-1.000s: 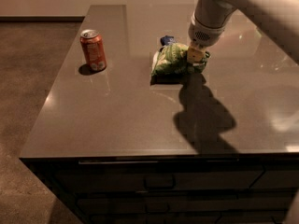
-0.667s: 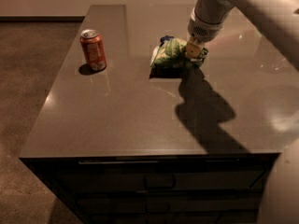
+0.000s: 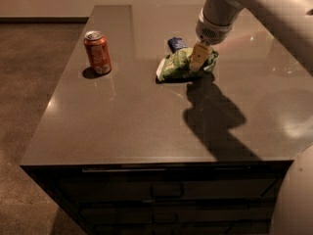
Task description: Move green jalapeno chip bag near rxbar blueberry
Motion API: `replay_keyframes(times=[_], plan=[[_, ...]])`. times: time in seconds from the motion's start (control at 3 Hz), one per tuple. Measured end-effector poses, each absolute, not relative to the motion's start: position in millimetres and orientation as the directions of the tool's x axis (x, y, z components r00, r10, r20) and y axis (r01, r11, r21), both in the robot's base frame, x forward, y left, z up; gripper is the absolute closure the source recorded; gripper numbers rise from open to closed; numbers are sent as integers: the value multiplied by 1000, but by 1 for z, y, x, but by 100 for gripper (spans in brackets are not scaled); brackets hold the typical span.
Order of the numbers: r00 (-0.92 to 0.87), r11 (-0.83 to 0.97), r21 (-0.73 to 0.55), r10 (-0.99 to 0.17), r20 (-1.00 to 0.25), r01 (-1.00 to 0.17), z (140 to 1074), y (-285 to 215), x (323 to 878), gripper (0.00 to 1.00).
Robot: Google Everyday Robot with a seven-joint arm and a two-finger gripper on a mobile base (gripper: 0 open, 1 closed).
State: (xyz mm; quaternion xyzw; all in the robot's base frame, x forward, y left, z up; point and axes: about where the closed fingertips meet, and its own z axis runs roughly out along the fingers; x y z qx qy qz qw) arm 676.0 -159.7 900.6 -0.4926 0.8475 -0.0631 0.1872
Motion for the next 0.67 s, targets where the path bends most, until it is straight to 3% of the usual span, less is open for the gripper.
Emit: replay_keyframes(times=[0.33, 0.67], plan=[[-444, 506, -290, -859, -254, -813, 899, -159, 676, 0], [-444, 506, -290, -859, -254, -813, 899, -159, 676, 0]])
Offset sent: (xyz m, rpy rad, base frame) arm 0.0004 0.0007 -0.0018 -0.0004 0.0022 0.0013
